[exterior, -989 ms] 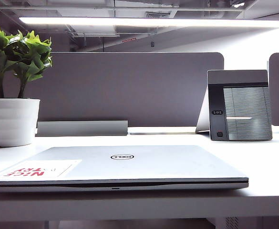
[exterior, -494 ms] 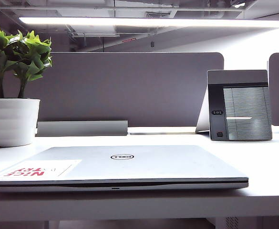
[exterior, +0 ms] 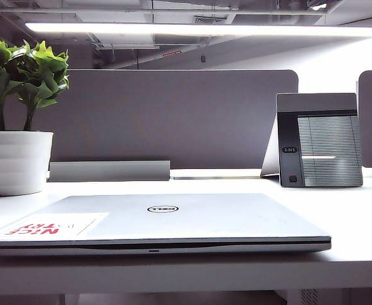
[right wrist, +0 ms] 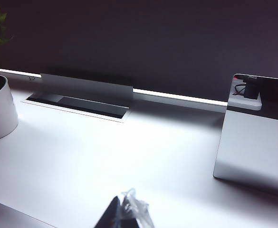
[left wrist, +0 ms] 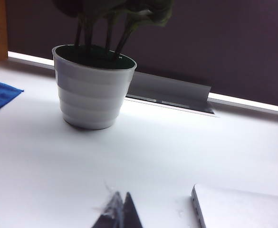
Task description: Close the laptop lid.
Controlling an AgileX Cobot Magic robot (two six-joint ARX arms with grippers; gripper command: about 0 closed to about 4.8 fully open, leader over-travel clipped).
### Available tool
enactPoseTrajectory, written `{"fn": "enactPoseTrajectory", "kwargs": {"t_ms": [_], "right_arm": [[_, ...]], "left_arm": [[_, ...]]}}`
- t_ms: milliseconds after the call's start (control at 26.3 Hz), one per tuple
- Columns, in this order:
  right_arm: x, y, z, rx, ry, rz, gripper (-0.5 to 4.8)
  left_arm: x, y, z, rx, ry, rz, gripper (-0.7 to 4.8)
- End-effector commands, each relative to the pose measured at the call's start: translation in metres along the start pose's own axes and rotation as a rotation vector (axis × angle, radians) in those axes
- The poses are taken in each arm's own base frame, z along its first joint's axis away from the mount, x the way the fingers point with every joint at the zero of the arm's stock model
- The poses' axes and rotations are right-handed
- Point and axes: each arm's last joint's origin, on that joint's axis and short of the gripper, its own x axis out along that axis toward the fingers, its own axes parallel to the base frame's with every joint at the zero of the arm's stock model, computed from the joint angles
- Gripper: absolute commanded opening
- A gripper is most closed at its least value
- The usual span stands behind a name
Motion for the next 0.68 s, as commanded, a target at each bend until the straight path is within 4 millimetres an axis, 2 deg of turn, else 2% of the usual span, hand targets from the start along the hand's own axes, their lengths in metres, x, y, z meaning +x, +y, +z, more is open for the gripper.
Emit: {"fn": "enactPoseTrajectory", "kwargs": {"t_ms": [38,684], "right_arm": [[-0.0013,0.0007,0.0027,0.000,-0.017,0.001,0.00],[-0.0013,0.0007,0.0027,0.000,-0.017,0.001,0.00]], "left_arm": [[-0.0001,-0.0004,0.0010,0.036,-0.007,-0.007,-0.05],[-0.0001,-0.0003,0.0005,0.070,-0.002,-0.006,-0.05]]}}
